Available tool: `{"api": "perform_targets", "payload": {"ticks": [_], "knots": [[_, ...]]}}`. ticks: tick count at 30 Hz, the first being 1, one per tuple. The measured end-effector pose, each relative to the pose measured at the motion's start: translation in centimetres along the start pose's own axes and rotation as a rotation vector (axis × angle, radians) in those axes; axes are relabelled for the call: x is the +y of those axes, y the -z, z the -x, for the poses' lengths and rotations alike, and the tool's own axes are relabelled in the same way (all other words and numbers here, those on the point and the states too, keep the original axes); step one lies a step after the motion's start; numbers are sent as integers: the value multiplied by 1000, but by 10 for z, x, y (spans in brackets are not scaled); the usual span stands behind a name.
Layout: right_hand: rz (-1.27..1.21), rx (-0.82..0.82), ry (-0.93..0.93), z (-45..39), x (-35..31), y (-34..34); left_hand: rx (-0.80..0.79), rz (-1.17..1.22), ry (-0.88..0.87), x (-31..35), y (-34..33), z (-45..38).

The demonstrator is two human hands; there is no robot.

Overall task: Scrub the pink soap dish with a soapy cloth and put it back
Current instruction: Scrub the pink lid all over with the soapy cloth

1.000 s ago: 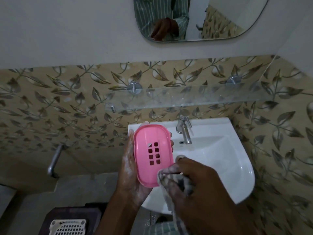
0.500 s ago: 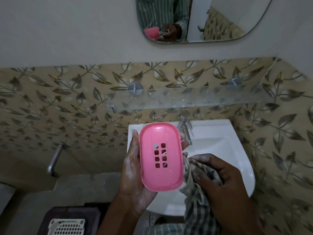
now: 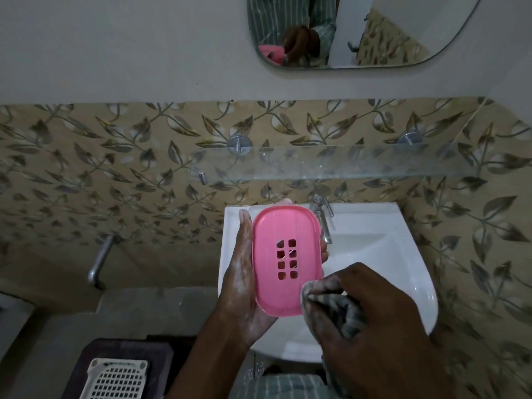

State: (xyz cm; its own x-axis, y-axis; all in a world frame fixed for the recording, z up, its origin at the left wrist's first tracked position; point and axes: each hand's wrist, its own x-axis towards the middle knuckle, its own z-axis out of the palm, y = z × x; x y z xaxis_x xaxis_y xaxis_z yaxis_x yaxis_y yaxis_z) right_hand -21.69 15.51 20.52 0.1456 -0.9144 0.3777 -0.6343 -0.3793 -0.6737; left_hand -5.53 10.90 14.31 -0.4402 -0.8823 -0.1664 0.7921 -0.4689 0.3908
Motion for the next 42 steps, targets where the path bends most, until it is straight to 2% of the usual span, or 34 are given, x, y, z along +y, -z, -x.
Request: {"api": "perform_targets", "payload": {"ticks": [2,3,5,13,17,21,24,27,29,31,35,39,42], "knots": [[103,-54,12,3,2,-7,221,-37,-53,-3,3,1],[148,-77,13,5,2,-10,226,-26,-71,-4,6,2],[194,-104,7,4,-1,-13,46,-8,-65,-8,4,7],[209,-106,-32,-12,-9,-10,159,-103,-86,-9,-1,8],[217,-117,-60,-1,-10,-13,59,-31,-66,-1,1,5],[163,13,-139,-31,-11,-5,22,-55,-113,-19,-11,11],[164,55,-207,-55,-12,-3,134,-123,-168,-25,-26,15],[124,-14,-273,-49,-17,-6,223,-156,-161,-14,-28,14],[91,-78,-330,-38,-22,-9,239,-145,-178,-7,-25,13],[72,-73,-351,-38,-20,-9,206,-153,-167,-9,-22,15],[117,61,-270,-55,-15,-8,288,-178,-118,-13,-23,15],[113,32,-291,-43,-18,-15,263,-190,-135,-8,-23,13],[204,154,-157,-46,-8,-18,327,-169,-124,-15,-20,11]]}}
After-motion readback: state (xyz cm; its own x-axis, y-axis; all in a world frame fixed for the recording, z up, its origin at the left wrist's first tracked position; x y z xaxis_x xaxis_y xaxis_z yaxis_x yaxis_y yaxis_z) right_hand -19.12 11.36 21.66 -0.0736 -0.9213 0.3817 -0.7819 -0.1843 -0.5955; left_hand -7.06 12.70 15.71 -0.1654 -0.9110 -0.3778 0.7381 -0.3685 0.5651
